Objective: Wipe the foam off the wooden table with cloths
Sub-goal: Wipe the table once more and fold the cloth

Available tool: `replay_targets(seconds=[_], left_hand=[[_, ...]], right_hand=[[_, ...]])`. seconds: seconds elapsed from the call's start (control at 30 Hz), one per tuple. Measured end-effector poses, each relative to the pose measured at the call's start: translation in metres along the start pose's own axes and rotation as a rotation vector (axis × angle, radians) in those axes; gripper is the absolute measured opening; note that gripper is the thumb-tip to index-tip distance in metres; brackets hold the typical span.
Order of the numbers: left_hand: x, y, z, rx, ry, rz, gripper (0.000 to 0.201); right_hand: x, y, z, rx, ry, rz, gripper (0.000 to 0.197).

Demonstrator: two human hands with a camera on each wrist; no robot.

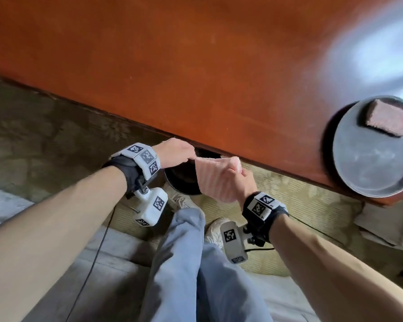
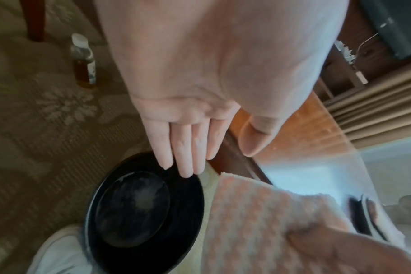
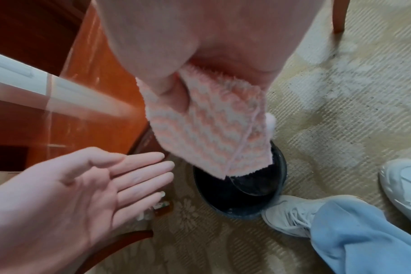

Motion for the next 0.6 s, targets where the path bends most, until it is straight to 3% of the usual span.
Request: replay_targets(seconds=[0.13, 0.23, 0.3, 0.43, 0.6], left_hand=[[-0.019, -0.05, -0.021, 0.106, 0.021, -0.031, 0.052], [-0.037, -0.091, -0.03, 0.207, -0.045, -0.078, 0.042], [-0.059, -0.121, -0.037, 0.276, -0.168, -0.081, 0.034], [-0.085, -0.164, -0.044, 0.345, -0.249, -0.136, 0.065], [-0.088, -0.224, -0.046, 0.456, -0.331, -0.17, 0.03]], right_hand=[[-0.004, 0.054, -0.013, -0.056, 0.032, 0.08, 0.01], [-0.008, 0.093, -0.026, -0.096, 0.07, 0.216, 0.026], [-0.019, 0.123, -0.036, -0.159, 0.06, 0.243, 0.021], [-0.053, 0.164, -0.049, -0.322, -0.058, 0.226, 0.029], [-0.102, 0.182, -0.069, -0.464, -0.223, 0.204, 0.033]])
Point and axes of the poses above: each hand's wrist, its own z-axis towards the middle knuckle, its own x-axis out of the palm, y = z × x, the point moved 9 cm from there along z, towards the middle knuckle, and after that the axes turned 4 degrees about y, right-handed, at the moved point
